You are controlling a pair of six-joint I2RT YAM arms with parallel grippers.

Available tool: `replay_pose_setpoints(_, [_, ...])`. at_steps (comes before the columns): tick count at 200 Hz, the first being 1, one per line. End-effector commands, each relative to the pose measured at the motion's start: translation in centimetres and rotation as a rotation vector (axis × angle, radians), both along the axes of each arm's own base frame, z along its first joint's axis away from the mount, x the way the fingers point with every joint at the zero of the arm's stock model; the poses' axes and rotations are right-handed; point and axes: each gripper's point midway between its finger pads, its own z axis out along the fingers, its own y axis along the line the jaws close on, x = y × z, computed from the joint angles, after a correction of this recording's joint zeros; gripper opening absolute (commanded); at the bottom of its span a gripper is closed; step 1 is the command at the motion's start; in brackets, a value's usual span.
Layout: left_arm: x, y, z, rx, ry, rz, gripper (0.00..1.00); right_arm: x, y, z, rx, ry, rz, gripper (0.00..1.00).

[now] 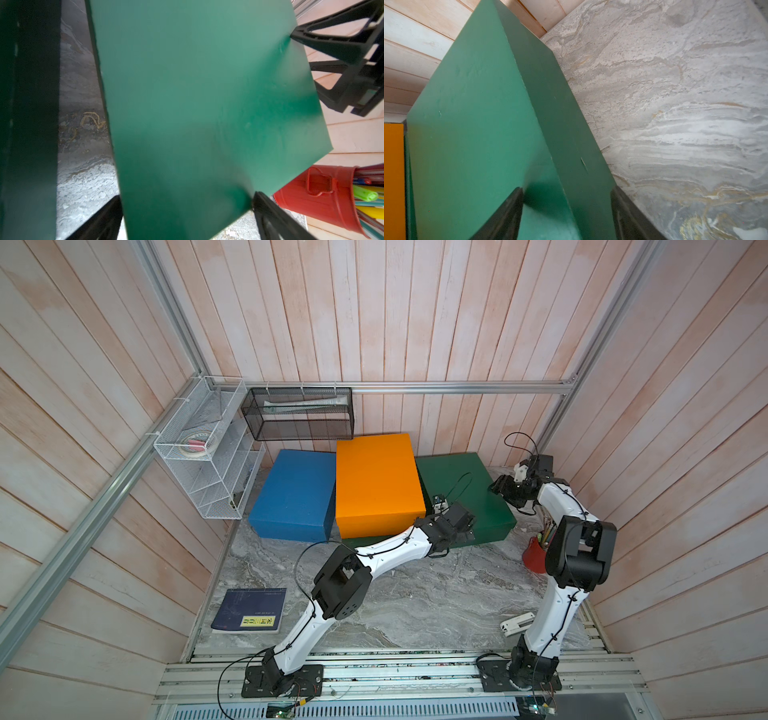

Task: Stack the shoeboxes
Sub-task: Pick up the shoebox from the center of the board.

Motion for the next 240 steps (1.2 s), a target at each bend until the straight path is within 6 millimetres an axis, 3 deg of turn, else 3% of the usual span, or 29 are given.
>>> replay_pose_setpoints(1, [-0.1, -0.1, -2.4, 0.037, 0.036, -0.015, 1.0, -0.2, 0.8, -1.9, 0.028, 0.051, 0.031, 0.98])
replay_pose_setpoints(8, [-0.1, -0.2, -2.7, 0.037, 0.043, -0.017, 1.0, -0.1, 1.1, -1.9, 0.039, 0.046, 0.045, 0.95])
replay_pose_setpoints(10, [1.0, 0.8, -2.8, 0.035, 0.044, 0.006, 1.0, -0.1, 1.1, -1.9, 0.041, 0.044, 0.048, 0.94])
replay_pose_setpoints(15, [1.4, 1.0, -2.8, 0.033, 0.046, 0.013, 1.0, 0.0, 1.2, -2.0, 0.048, 0.042, 0.054, 0.91])
replay_pose_setpoints(81, [1.9, 0.9, -4.1, 0.023, 0.066, -0.005, 1.0, -0.2, 2.4, -3.5, 0.095, 0.061, 0.075, 0.9])
replay_pose_setpoints(127, [2.2, -0.1, -3.7, -0.014, 0.065, -0.048, 1.0, -2.0, 4.6, -3.5, 0.178, 0.041, 0.099, 0.85])
replay_pose_setpoints(179, [2.3, -0.8, -1.9, -0.044, 0.042, -0.068, 1.0, -3.8, 5.7, -1.8, 0.21, 0.009, 0.103, 0.8])
replay_pose_setpoints(240, [2.0, -0.7, 0.4, -0.073, 0.016, -0.065, 1.0, -3.9, 6.3, 1.4, 0.26, -0.052, 0.116, 0.79])
